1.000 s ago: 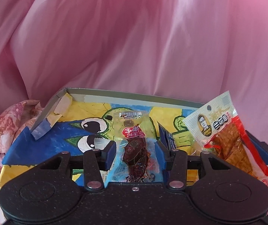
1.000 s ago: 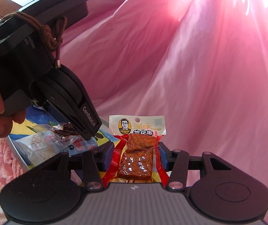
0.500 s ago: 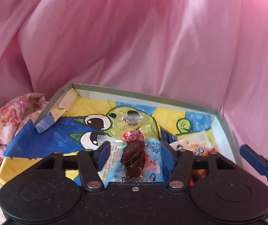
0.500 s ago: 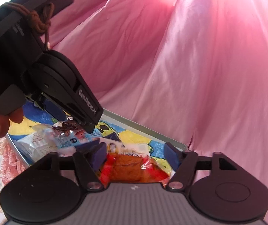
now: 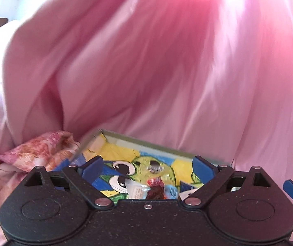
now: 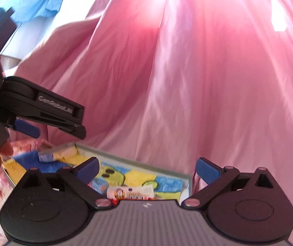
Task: Organize snacks
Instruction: 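Open both tools to drop the packets into the tray and withdraw, then move both tools down toward the yellow candy bar and mandarin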
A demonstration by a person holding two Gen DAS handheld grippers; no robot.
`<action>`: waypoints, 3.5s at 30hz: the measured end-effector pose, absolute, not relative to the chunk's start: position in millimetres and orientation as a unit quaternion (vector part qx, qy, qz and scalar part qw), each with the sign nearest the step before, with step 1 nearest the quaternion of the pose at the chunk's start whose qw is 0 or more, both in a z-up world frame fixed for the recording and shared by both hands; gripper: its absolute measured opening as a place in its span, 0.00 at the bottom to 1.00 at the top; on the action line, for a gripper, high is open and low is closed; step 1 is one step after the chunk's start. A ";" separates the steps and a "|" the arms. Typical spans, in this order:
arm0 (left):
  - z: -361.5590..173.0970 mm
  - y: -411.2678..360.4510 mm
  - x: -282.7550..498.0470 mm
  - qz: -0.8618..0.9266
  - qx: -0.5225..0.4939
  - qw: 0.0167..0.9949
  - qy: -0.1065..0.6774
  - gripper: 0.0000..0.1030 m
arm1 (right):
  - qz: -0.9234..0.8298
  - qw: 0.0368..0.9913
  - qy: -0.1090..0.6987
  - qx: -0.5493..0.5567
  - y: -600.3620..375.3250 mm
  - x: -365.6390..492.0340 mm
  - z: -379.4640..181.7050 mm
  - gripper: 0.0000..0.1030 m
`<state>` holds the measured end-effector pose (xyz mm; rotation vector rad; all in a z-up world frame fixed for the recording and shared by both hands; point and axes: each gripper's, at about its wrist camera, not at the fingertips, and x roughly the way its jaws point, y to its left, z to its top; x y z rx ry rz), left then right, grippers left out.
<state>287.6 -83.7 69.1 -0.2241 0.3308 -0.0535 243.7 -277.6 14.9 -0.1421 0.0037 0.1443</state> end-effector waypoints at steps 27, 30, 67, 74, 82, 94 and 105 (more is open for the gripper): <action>39.3 33.4 80.8 0.051 -0.117 0.975 0.181 0.97 | 0.102 0.995 0.018 -0.011 -236.0 75.0 24.8 1.00; 26.2 43.3 64.3 0.059 -0.114 0.973 0.194 0.97 | 0.110 0.993 0.038 -0.019 -230.0 59.8 15.0 1.00; -44.1 31.8 79.1 0.042 -0.034 0.930 0.364 0.96 | 0.150 0.946 0.276 -0.079 -190.9 41.0 -56.7 1.00; -48.8 38.0 86.0 0.043 -0.055 0.925 0.374 0.96 | 0.164 0.938 0.288 -0.105 -187.0 50.9 -60.3 1.00; -52.6 41.3 95.6 0.065 -0.059 0.923 0.375 0.96 | 0.197 0.924 0.289 -0.153 -182.1 65.6 -65.0 1.00; -61.5 40.6 112.4 0.078 -0.057 0.918 0.386 0.96 | 0.212 0.918 0.256 -0.215 -169.0 105.7 -87.9 1.00; -64.2 34.8 115.7 0.073 -0.043 0.918 0.387 0.96 | 0.266 0.905 0.258 -0.210 -145.7 134.2 -99.4 0.88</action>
